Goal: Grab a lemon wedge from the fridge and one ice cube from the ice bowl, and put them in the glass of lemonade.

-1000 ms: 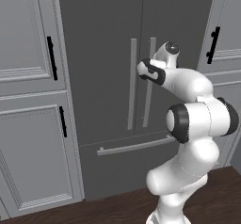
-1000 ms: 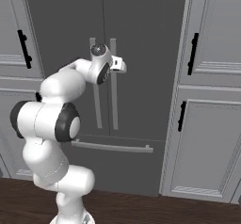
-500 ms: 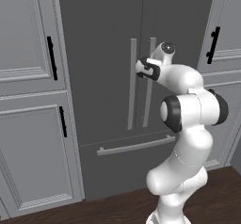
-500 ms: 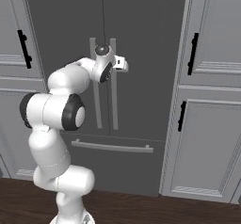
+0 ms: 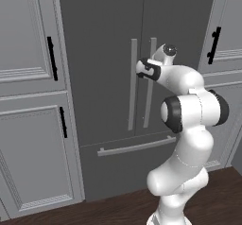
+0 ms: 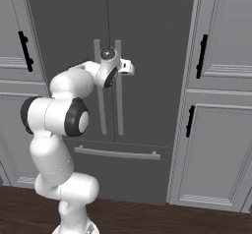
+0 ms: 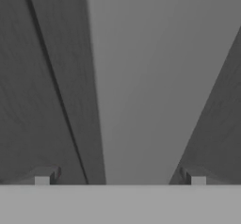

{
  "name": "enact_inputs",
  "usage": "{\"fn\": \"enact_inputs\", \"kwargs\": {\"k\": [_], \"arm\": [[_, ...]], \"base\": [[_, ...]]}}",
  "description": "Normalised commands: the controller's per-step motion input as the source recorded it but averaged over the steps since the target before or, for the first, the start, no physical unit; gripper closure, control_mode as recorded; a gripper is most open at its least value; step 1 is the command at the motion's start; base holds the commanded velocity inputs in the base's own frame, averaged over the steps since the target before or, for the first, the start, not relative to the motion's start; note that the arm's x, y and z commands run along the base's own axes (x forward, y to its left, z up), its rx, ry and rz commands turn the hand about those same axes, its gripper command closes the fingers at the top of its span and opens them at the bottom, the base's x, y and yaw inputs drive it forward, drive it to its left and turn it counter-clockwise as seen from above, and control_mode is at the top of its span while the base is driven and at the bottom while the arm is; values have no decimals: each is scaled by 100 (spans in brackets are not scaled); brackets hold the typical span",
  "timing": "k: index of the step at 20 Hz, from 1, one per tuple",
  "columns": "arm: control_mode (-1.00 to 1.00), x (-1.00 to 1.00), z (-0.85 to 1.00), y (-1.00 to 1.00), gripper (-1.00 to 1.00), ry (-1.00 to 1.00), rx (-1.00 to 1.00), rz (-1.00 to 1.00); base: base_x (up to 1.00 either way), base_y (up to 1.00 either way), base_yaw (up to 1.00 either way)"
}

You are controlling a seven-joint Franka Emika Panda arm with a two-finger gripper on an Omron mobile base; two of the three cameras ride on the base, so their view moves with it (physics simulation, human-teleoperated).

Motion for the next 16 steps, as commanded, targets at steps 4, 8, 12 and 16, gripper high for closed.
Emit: {"fn": "enact_inputs", "kwargs": {"k": [4,8,12,16], "arm": [[-100,4,-7,0,-100,0,1,0],[-100,16,-11,0,100,0,1,0],[-100,17,-8,0,100,0,0,0],[-100,15,-9,0,100,0,0,0]], "base": [[0,0,0],[0,0,0],[0,0,0],[0,0,0]]}}
